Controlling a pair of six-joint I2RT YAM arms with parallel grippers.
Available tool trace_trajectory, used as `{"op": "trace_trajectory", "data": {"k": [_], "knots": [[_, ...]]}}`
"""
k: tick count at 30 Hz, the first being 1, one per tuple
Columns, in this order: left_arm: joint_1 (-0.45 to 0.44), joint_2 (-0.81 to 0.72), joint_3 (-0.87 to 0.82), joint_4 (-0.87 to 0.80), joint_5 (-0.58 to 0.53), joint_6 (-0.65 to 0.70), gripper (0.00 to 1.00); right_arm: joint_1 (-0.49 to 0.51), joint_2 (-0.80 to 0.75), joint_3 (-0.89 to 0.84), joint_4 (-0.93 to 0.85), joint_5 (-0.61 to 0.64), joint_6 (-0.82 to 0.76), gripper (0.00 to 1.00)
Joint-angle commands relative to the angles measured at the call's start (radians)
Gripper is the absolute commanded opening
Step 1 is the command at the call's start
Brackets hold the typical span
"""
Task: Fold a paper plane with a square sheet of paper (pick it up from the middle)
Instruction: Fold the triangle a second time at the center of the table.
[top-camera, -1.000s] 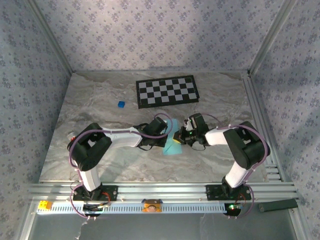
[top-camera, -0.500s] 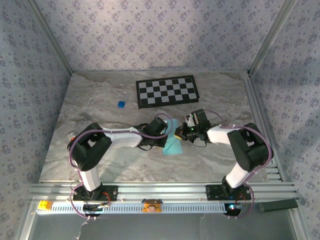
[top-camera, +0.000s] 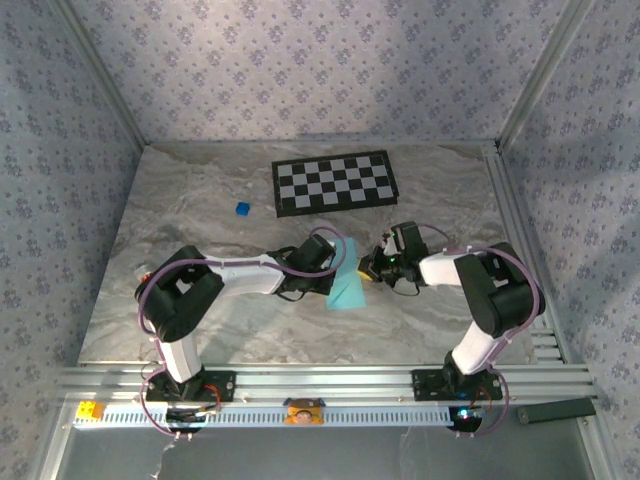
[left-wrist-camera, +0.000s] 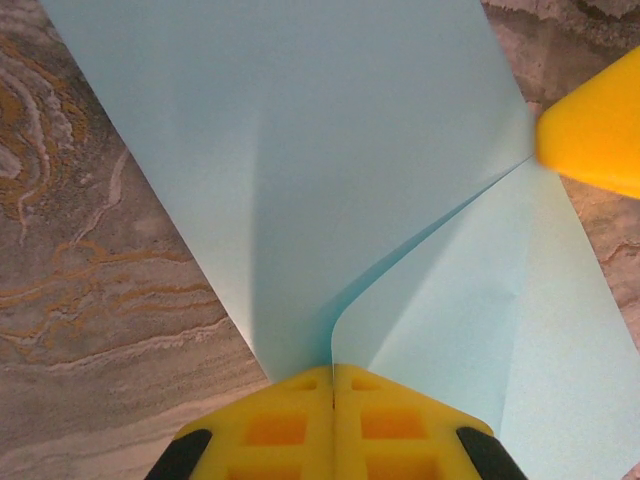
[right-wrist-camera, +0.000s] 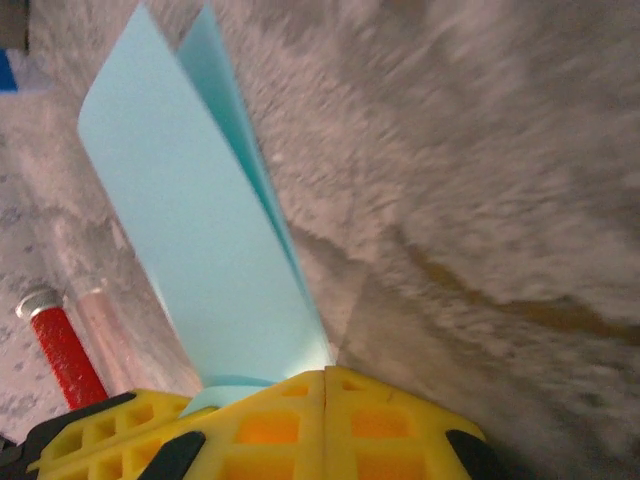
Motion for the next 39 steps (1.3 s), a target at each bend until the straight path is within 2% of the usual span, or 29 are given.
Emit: {"op": "trace_trajectory", "data": {"k": [1,8,13,18,24,35,39], "knots": [[0.007,0.024,-0.014,-0.078,-0.010,0.015,0.03,-0.031,-0.035,0.012,-0.133,0.118,-0.034,0.00],[0.007,0.020,-0.020,-0.074,-0.010,0.012,0.03,0.002,-0.131,0.013,-0.071,0.000,-0.057,0.00],[0.007,0.022,-0.019,-0.071,-0.010,0.011,0.03,0.036,-0.084,0.025,-0.014,-0.110,-0.017,0.00],[0.006,0.021,-0.016,-0.069,-0.009,0.013,0.03,0.081,-0.037,0.042,-0.006,-0.117,-0.016,0.00],[0.006,0.024,-0.017,-0.067,-0.007,0.011,0.03,0.089,0.006,0.059,0.005,-0.132,-0.026,0.00],[0.006,0.008,-0.014,-0.074,-0.010,0.015,0.04,0.075,0.096,-0.006,-0.019,-0.052,-0.039,0.00],[0.007,-0.021,0.006,-0.096,-0.022,0.009,0.09,0.075,0.094,-0.023,-0.023,-0.038,-0.039,0.00]]}}
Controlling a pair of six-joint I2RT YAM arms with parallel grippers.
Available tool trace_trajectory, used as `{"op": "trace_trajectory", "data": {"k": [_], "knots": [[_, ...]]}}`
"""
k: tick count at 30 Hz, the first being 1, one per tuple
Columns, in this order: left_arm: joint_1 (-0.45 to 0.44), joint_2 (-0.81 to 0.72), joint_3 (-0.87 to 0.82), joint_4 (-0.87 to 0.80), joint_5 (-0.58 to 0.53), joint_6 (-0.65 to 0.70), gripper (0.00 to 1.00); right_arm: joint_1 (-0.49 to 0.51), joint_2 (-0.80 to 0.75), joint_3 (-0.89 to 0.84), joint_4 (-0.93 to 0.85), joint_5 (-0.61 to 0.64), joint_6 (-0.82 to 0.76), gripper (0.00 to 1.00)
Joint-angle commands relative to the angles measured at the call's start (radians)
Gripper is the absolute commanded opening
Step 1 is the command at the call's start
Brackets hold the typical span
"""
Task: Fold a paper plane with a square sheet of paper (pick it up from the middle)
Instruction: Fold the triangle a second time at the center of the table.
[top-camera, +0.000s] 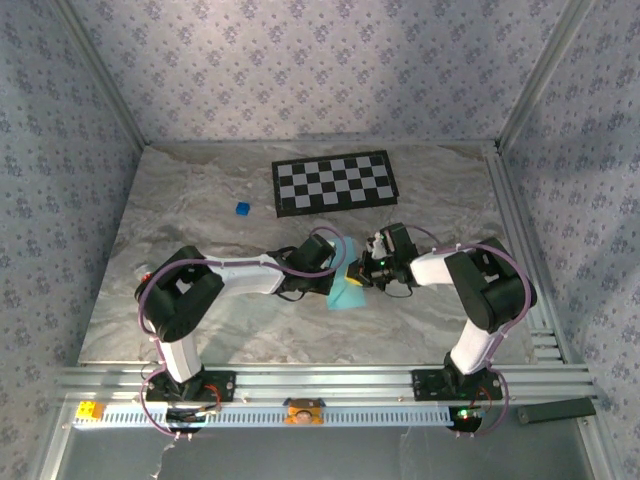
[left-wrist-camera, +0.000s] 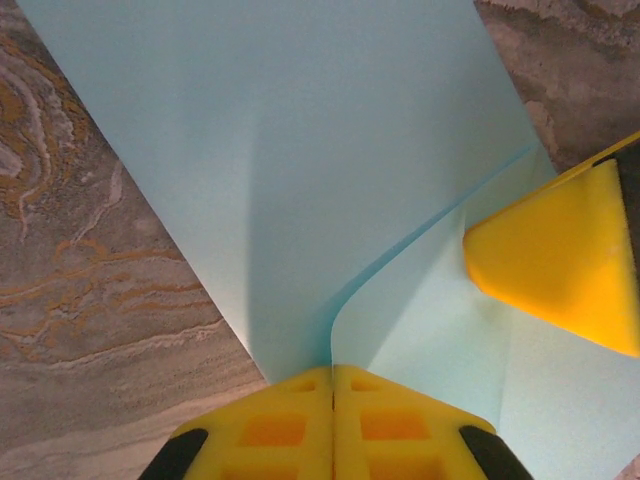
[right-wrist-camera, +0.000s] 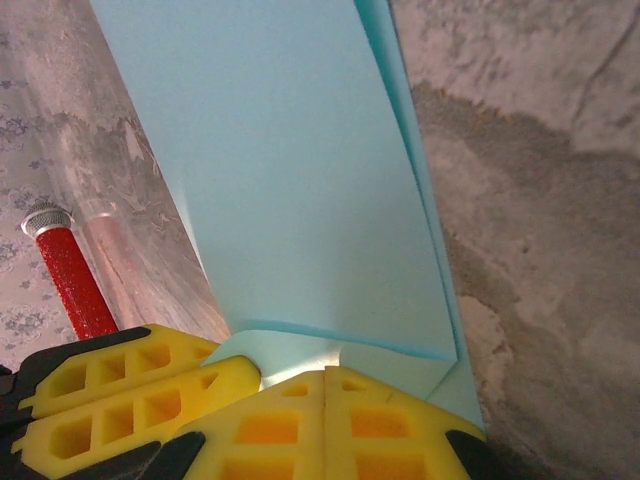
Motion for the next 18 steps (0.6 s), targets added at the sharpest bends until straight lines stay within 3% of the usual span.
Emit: {"op": "trace_trajectory", "data": {"k": [1,6,9,11,14,18], "knots": [[0.007,-0.029,0.018,-0.110,-0.029,0.007,0.12,-0.008,0.036,-0.041,-0.072,0.070,-0.010,0.00],[0.007,-0.080,0.083,-0.221,-0.108,-0.029,0.34,-0.006,0.026,-0.039,-0.085,0.083,-0.013,0.00],[0.007,-0.094,0.152,-0.384,-0.214,-0.108,0.34,-0.007,0.021,-0.035,-0.091,0.083,-0.015,0.00],[0.007,-0.110,0.171,-0.437,-0.222,-0.148,0.33,-0.006,0.019,-0.036,-0.093,0.086,-0.013,0.00],[-0.005,-0.173,0.130,-0.355,-0.133,-0.179,0.29,-0.006,0.010,-0.037,-0.099,0.094,-0.011,0.00],[-0.011,-0.220,0.069,-0.161,0.095,-0.210,0.20,-0.007,0.000,-0.036,-0.108,0.098,-0.010,0.00]]}}
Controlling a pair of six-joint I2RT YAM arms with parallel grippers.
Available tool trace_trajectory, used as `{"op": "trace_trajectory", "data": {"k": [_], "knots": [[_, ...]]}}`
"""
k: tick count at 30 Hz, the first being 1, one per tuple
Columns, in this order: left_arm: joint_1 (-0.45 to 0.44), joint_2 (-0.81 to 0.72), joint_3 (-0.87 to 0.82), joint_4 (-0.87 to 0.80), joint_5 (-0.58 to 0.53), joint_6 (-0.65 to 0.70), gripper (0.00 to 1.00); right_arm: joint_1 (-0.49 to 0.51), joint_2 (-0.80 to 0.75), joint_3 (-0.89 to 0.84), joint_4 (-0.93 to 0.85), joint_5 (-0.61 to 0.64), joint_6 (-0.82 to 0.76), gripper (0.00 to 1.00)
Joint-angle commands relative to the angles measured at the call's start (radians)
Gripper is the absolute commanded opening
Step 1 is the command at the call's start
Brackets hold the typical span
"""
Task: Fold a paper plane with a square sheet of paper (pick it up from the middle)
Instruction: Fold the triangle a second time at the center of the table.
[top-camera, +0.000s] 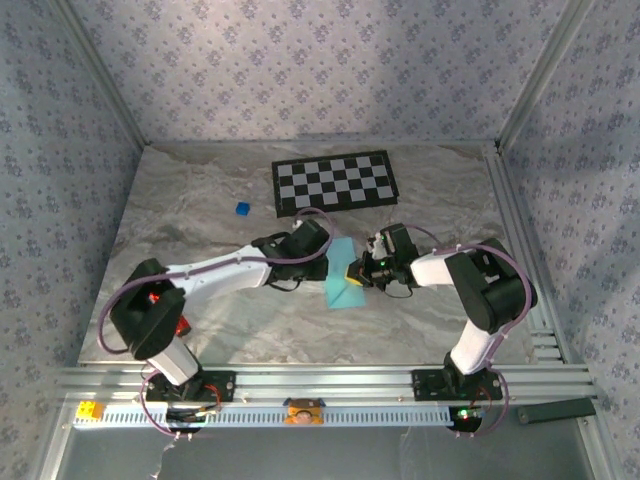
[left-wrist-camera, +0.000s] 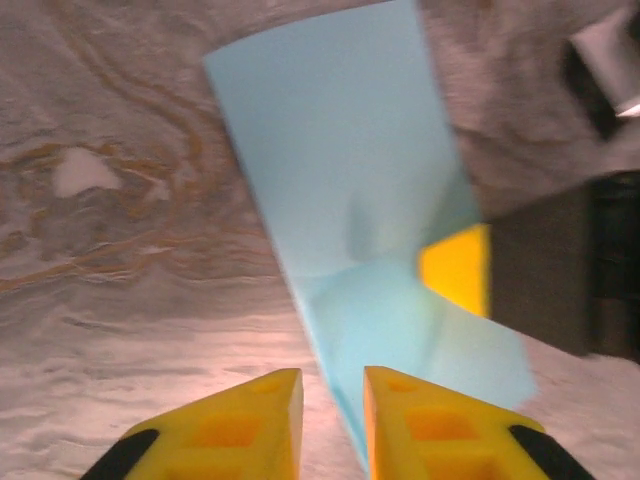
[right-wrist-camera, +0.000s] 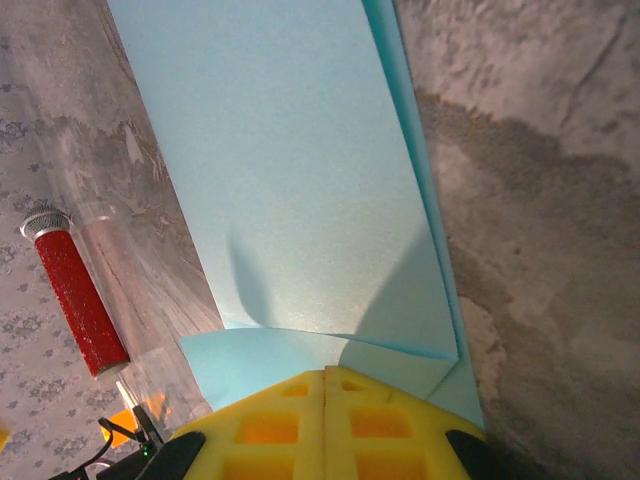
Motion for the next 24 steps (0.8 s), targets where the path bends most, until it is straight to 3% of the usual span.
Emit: {"op": "trace_trajectory", "data": {"k": [1,4,9,15,24], "knots": [[-0.009,-0.022,-0.032,0.130,0.211,-0.052,0.18,-0.008,0.004,-0.030,-0.112,0.088,-0.010,0.00],[-0.009,0.023,-0.024,0.187,0.330,-0.066,0.15,-0.007,-0.003,-0.029,-0.116,0.090,-0.008,0.00],[-0.013,0.134,0.022,0.196,0.429,-0.059,0.09,-0.008,-0.008,-0.023,-0.126,0.091,-0.008,0.00],[-0.020,0.194,0.048,0.167,0.426,-0.063,0.00,-0.006,-0.007,-0.021,-0.127,0.091,-0.007,0.00],[-0.021,0.226,0.041,0.155,0.397,-0.063,0.00,-0.003,-0.008,-0.021,-0.126,0.090,-0.007,0.00]]}}
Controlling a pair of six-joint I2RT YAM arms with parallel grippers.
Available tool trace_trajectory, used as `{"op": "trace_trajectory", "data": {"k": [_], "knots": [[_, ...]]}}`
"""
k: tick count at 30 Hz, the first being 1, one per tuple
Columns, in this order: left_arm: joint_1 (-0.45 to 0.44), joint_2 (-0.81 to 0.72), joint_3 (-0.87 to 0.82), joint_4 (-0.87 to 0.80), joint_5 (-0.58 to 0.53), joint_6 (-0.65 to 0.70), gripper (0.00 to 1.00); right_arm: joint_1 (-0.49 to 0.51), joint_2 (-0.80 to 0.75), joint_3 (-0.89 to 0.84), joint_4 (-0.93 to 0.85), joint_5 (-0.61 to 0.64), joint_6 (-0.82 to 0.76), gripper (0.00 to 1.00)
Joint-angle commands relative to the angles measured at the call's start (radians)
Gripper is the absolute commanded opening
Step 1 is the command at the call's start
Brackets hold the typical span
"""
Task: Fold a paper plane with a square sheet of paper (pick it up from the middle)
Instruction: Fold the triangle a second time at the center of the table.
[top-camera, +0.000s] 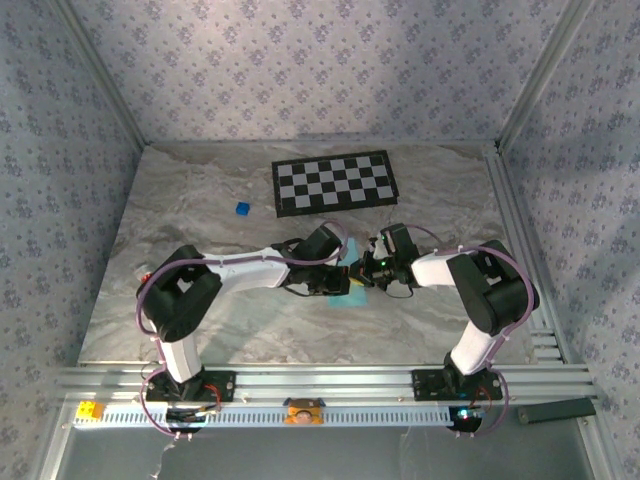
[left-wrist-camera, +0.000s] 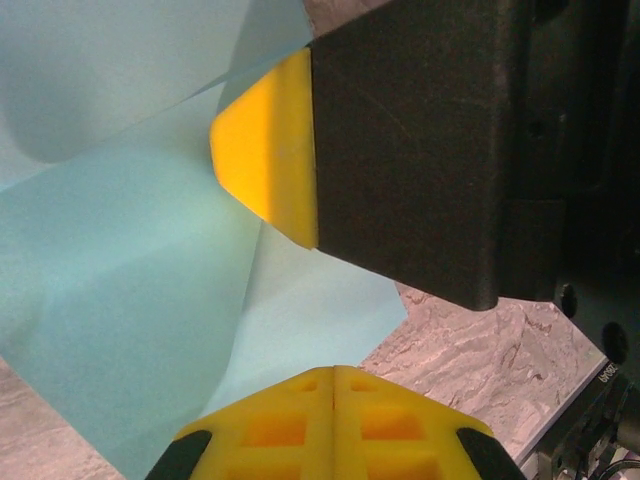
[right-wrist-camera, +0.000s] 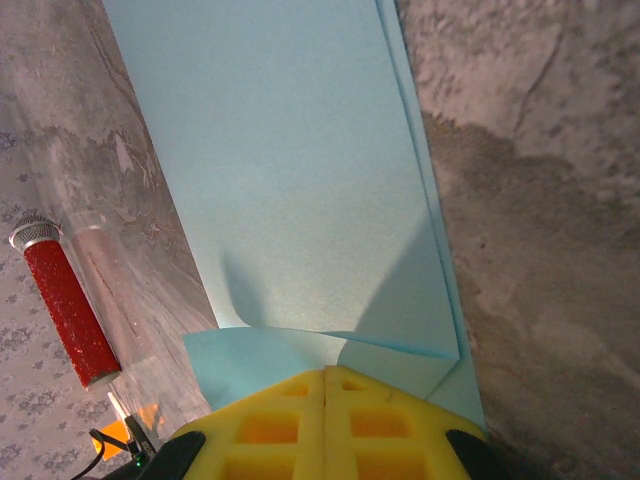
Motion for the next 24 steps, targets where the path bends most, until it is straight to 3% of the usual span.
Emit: {"op": "trace_trajectory", "data": {"k": [1,24], "knots": [[-0.008,0.030,0.028,-0.013,0.003,0.000,0.00,-0.003,0.007,-0.020,-0.103,0.063,-0.007,0.00],[-0.022,0.029,-0.105,0.026,-0.018,-0.017,0.01,-0.001,0.017,-0.022,-0.110,0.067,-0.016,0.00]]}}
